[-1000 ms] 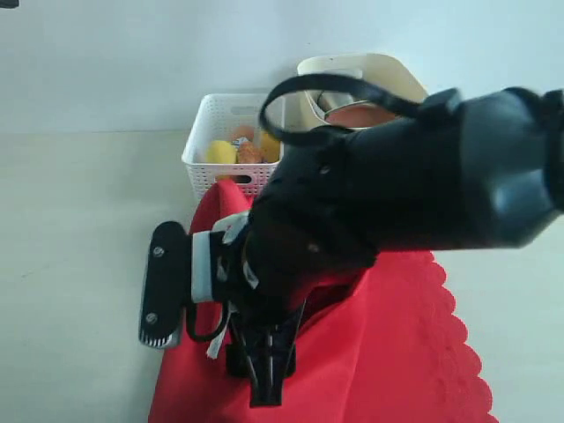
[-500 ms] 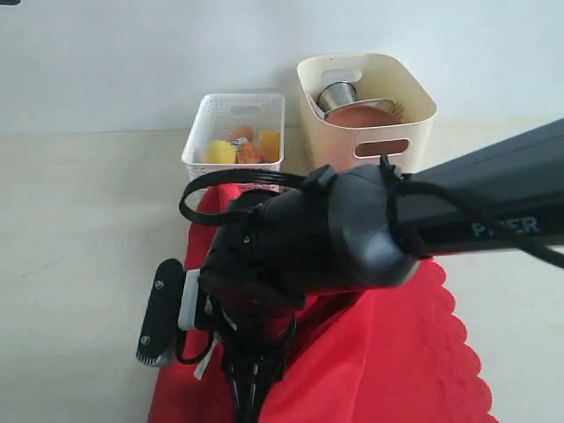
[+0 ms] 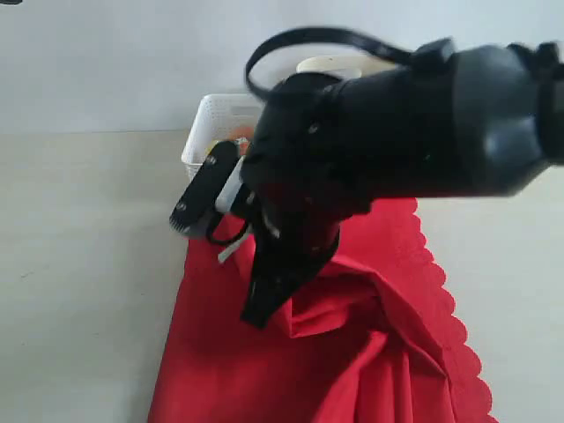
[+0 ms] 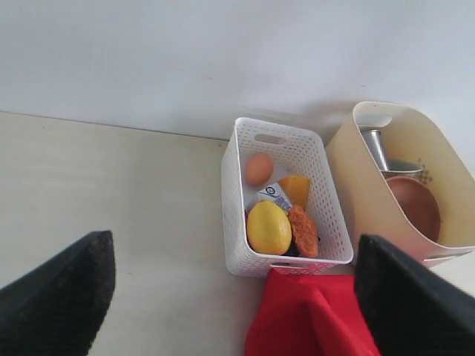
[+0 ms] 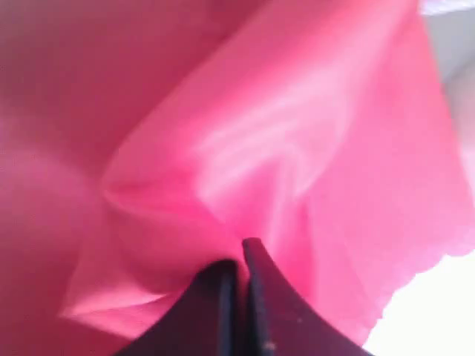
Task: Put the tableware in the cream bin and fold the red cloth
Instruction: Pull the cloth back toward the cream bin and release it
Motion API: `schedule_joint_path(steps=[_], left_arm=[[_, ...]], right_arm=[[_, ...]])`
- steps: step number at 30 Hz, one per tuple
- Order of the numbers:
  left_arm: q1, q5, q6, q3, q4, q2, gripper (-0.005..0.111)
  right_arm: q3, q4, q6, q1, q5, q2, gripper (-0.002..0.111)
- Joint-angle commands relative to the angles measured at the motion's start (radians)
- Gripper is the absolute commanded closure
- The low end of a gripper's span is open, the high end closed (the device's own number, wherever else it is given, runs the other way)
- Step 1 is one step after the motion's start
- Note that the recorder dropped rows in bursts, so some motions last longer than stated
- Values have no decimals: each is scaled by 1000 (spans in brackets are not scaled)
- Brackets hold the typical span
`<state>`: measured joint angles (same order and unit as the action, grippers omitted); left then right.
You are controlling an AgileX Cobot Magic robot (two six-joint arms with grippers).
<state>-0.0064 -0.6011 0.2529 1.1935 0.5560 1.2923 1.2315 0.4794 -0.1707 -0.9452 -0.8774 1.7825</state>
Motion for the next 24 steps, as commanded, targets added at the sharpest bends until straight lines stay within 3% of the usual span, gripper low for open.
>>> schedule_joint_path(steps=[1, 12, 20, 24], left_arm=[[1, -5, 3, -7, 7, -7, 23], [-5, 1, 7, -13, 7, -1, 23], [-5, 9, 30, -13, 7, -1, 23], [-5, 8, 37, -13, 7, -1, 23]], right_arm=[[8, -55, -16, 111, 50, -50, 108], [8, -248, -16, 444, 290, -28, 108], [8, -295, -18, 621, 362, 101, 108], [8, -329, -18, 682, 373, 172, 94]])
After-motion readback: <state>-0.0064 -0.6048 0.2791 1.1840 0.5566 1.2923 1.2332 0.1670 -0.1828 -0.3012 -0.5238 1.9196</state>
